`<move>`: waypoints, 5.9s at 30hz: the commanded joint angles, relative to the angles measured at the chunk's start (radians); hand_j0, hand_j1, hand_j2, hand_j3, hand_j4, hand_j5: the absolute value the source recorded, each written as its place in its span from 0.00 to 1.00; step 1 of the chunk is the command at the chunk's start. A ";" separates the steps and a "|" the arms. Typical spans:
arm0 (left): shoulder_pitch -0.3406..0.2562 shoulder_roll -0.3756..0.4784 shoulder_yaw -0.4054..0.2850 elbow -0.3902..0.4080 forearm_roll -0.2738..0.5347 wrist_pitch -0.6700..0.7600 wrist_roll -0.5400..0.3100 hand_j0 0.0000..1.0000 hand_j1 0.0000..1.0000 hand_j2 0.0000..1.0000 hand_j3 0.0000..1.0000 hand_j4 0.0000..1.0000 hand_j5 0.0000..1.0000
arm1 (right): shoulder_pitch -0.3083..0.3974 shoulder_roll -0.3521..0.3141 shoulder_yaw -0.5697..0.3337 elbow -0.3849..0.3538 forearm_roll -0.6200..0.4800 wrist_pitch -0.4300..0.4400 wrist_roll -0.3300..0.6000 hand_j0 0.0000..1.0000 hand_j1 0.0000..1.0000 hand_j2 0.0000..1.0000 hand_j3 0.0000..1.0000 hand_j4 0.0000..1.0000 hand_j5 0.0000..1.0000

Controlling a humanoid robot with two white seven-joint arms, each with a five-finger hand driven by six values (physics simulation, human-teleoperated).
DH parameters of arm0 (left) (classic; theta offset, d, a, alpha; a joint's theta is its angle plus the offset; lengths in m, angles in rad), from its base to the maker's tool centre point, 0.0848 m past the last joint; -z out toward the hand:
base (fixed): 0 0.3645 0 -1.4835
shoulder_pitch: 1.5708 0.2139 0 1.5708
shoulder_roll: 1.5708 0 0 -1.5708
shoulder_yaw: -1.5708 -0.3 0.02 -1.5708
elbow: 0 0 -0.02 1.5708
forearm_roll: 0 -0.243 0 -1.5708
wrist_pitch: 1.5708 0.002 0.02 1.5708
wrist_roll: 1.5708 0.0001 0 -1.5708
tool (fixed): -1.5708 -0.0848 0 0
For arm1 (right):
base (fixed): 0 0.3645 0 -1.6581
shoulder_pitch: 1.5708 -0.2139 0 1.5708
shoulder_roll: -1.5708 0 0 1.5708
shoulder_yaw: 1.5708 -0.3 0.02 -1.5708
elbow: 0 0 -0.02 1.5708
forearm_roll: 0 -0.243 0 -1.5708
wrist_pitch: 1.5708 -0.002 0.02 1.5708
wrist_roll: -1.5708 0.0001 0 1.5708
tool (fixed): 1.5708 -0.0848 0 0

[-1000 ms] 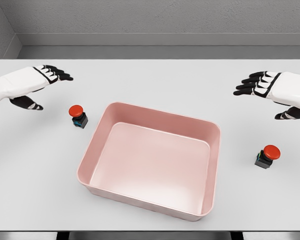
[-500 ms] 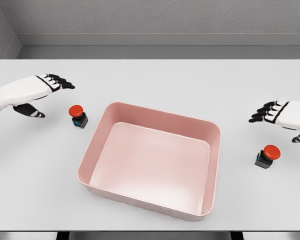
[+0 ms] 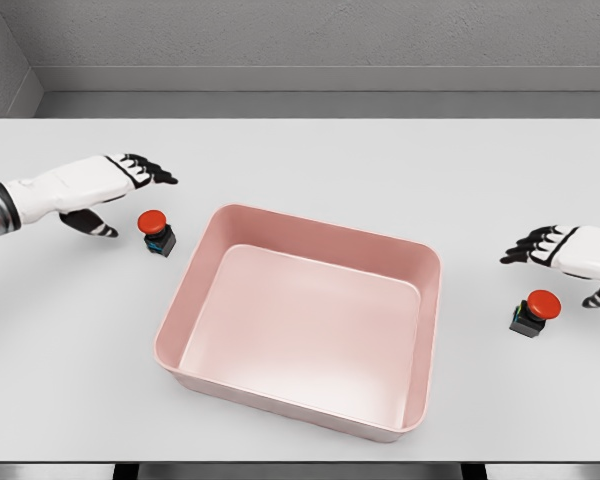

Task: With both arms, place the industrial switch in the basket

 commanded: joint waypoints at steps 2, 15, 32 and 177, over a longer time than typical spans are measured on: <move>-0.002 -0.022 -0.017 -0.002 0.004 0.001 -0.012 0.98 0.98 0.98 0.98 0.98 0.98 | 0.001 -0.011 0.003 -0.002 -0.008 0.001 -0.070 1.00 1.00 1.00 1.00 1.00 1.00; 0.008 -0.011 -0.030 -0.087 0.016 0.001 -0.014 0.99 0.99 0.99 0.99 0.99 0.99 | 0.046 -0.038 0.037 -0.064 -0.008 0.001 -0.071 1.00 1.00 1.00 1.00 1.00 1.00; 0.023 -0.002 -0.027 -0.114 0.016 0.001 -0.014 0.85 0.85 0.85 0.85 0.85 0.85 | 0.057 -0.032 0.048 -0.099 -0.006 0.001 -0.067 0.89 0.89 0.89 0.89 0.89 0.89; -0.038 0.076 -0.013 -0.417 0.291 0.001 -0.101 1.00 1.00 1.00 1.00 1.00 1.00 | 0.023 0.031 -0.245 -0.245 -0.045 0.001 -0.071 0.56 0.56 0.56 0.56 0.56 0.56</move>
